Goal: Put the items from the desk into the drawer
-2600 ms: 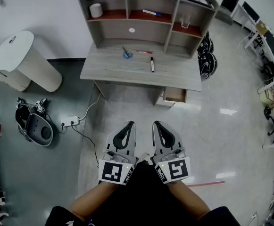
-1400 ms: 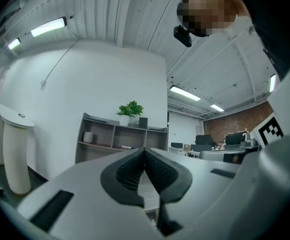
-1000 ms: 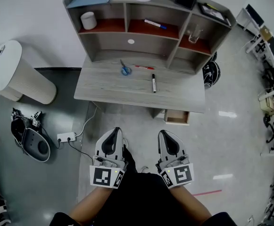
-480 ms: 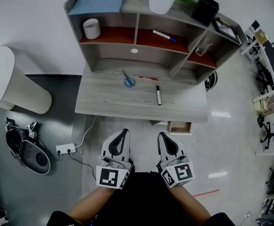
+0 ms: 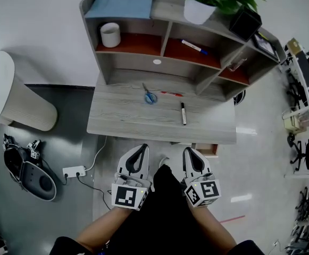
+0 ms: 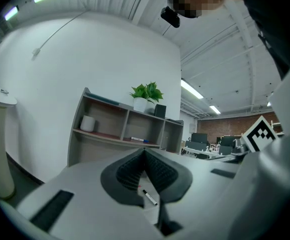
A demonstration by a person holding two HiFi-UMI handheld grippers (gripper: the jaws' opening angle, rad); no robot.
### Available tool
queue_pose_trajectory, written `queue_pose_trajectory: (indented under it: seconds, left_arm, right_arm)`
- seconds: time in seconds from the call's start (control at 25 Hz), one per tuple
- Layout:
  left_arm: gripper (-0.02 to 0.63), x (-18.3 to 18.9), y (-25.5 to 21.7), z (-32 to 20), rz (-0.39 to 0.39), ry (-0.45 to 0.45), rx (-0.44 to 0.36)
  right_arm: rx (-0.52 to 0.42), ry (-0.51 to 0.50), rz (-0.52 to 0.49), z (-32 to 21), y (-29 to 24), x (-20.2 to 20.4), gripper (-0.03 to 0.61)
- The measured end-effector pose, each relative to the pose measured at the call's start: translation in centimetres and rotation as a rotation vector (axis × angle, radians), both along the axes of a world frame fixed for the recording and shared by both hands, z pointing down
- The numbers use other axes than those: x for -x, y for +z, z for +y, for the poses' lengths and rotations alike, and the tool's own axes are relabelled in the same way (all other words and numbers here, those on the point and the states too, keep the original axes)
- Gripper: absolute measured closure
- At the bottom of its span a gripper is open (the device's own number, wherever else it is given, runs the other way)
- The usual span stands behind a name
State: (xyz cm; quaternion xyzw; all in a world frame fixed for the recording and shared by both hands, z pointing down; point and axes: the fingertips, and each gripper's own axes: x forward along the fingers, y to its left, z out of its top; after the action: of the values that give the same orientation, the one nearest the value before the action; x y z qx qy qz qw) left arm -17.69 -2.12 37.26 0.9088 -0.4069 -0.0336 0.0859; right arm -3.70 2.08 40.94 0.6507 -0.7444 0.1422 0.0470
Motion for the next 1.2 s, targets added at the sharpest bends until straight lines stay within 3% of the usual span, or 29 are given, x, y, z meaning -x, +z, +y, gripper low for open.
queue_pose_trajectory:
  seconds: [0.28,0.48,0.76,1.2]
  left_arm:
    - [0.609,-0.3,1.3,-3.5,0.002,-0.041,0.026]
    - [0.609,-0.7,2.5,-7.0,-0.059,-0.085,0.031]
    - [0.609,-1.8,4.1,-11.1,-0.045,-0.130,0.078]
    - [0.609,-3.2,6.6,-16.3,-0.058,-0.195,0.125]
  right_arm:
    - [0.066,-0.068,0.014,-5.9,3.4,0.6,0.558]
    - [0.093,-0.092,0.006,-11.8,5.5,0.9,0.558]
    - [0.107,-0.153,0.028,-18.1,9.4,0.4,0.558]
    - [0.304,-0.270,0.094,-25.4,18.5,0.7,0.551]
